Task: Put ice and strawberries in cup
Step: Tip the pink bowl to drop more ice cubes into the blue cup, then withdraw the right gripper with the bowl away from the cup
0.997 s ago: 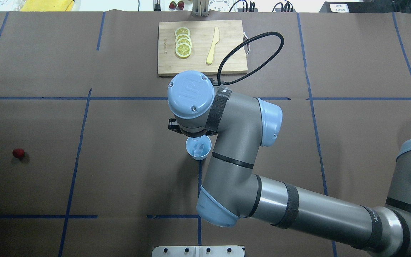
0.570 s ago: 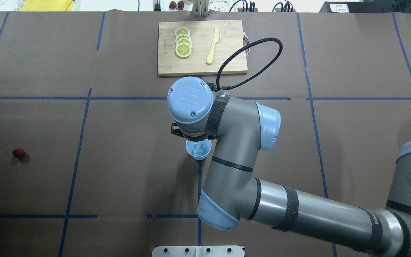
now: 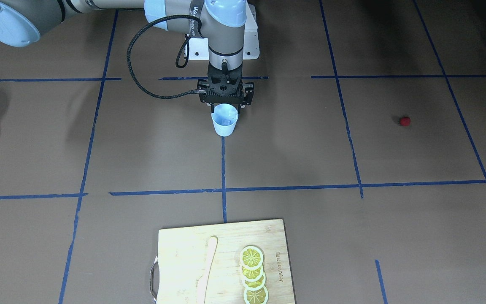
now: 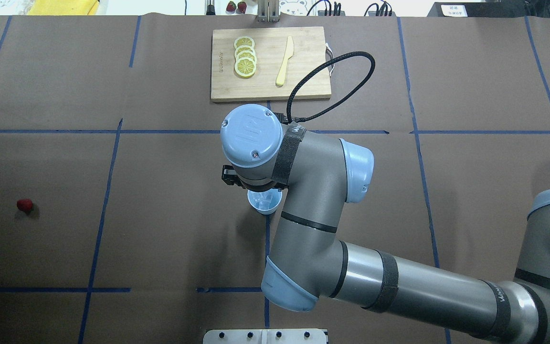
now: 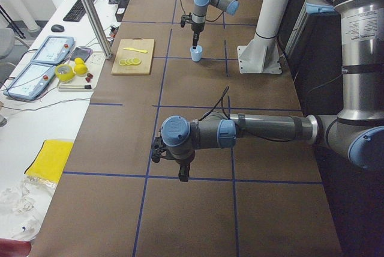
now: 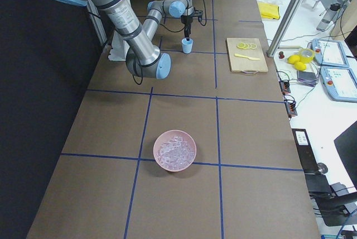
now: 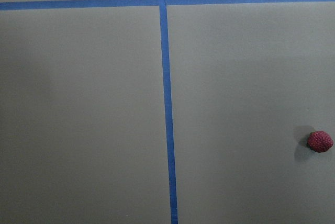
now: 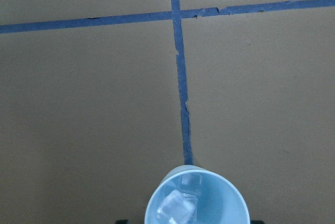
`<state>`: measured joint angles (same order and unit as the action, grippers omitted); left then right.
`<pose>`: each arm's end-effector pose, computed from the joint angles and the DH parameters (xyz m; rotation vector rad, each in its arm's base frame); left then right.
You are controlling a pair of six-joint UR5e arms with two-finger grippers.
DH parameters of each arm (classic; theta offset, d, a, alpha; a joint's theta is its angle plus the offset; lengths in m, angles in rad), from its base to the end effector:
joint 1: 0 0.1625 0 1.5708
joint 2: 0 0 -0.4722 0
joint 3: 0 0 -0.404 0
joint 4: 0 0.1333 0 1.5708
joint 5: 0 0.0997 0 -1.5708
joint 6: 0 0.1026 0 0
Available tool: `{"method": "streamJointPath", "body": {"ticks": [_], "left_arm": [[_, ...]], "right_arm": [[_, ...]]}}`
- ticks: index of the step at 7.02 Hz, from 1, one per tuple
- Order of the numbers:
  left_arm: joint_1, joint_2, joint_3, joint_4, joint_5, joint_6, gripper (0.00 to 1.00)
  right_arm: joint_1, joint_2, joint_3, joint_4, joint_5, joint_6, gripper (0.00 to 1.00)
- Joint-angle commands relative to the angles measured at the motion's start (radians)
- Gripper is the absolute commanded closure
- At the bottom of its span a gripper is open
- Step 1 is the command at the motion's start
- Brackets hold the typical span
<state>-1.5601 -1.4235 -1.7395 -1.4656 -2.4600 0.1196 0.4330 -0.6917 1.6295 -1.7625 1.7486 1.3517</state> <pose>-0.0490 -0.4291 0.6937 -0.0297 0.8918 0.0843 -0.6274 -0.4169 0.1444 0.0778 -0.7597 0.1371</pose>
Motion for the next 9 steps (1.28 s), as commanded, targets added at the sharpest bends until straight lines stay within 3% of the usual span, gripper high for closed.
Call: {"method": "streamJointPath", "body": {"ticks": [1,4,6,9], "left_arm": [[0.0,-0.002,0.0,-0.001,0.0,0.0,0.0],[0.0,-0.003,-0.006,-0.002,0.001,0.0,0.0],[0.0,-0.02,-0.024,0.001,0.009,-0.002,0.0],[0.0,-0.084,-0.032,-0.001,0.01,-0.009,0.0]], "right_arm": [[0.009,-0.012,0.015,-0.002,0.006,-0.002,0.0],[0.076,-0.048,0.033,-0.003,0.037,-0.046,0.0],[0.27,-0.104,0.058,-0.002,0.225,-0.264,0.0],[0.579,-0.346,0.166,-0.002,0.451,-0.735,0.0]]}}
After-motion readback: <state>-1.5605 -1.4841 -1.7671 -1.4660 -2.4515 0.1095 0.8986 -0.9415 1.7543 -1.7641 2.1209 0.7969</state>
